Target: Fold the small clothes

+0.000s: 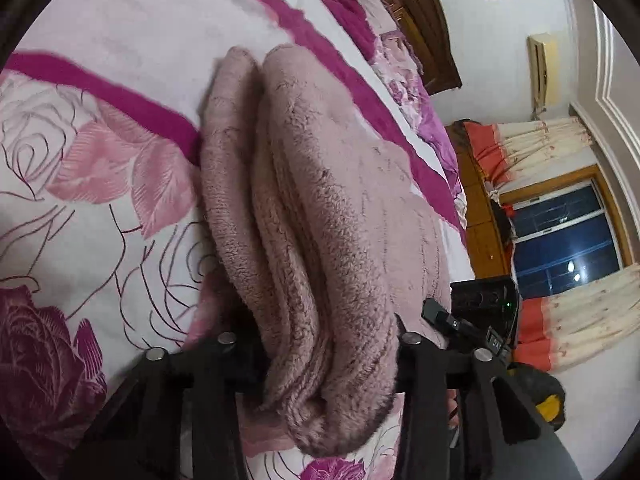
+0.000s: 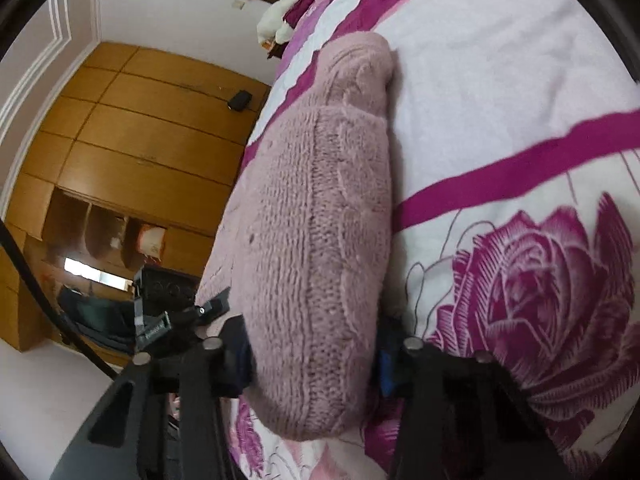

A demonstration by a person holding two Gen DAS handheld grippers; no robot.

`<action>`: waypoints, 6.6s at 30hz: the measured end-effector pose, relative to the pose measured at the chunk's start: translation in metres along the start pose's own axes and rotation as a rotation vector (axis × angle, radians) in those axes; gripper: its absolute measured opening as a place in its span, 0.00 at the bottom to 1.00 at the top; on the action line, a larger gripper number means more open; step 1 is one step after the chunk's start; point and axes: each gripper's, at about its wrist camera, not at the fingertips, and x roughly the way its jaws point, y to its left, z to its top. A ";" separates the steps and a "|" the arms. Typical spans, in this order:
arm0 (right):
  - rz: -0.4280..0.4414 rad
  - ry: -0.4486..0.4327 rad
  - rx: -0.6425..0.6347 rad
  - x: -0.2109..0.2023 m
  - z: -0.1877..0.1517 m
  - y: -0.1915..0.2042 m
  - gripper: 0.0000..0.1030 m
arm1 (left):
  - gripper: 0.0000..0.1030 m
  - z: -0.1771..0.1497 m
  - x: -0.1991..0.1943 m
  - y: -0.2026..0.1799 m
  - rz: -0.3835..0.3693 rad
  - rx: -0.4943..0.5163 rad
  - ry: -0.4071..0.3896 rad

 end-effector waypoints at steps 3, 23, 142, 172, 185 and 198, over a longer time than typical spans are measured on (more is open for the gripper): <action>-0.044 -0.008 0.026 -0.006 -0.005 0.013 0.40 | 0.10 -0.007 -0.010 -0.017 0.006 0.044 -0.045; -0.100 -0.176 0.033 -0.155 0.119 0.085 0.39 | 0.10 0.099 0.029 -0.200 -0.097 0.216 -0.040; -0.718 -0.518 -0.769 -0.150 -0.072 0.056 1.00 | 0.82 -0.105 0.084 -0.147 0.493 0.731 -0.437; -0.763 -0.487 -0.805 -0.144 -0.079 0.063 1.00 | 0.82 -0.101 0.084 -0.142 0.496 0.724 -0.430; -0.766 -0.485 -0.803 -0.144 -0.079 0.064 1.00 | 0.82 -0.100 0.085 -0.141 0.501 0.730 -0.427; -0.772 -0.478 -0.798 -0.143 -0.079 0.063 1.00 | 0.82 -0.102 0.084 -0.141 0.510 0.735 -0.434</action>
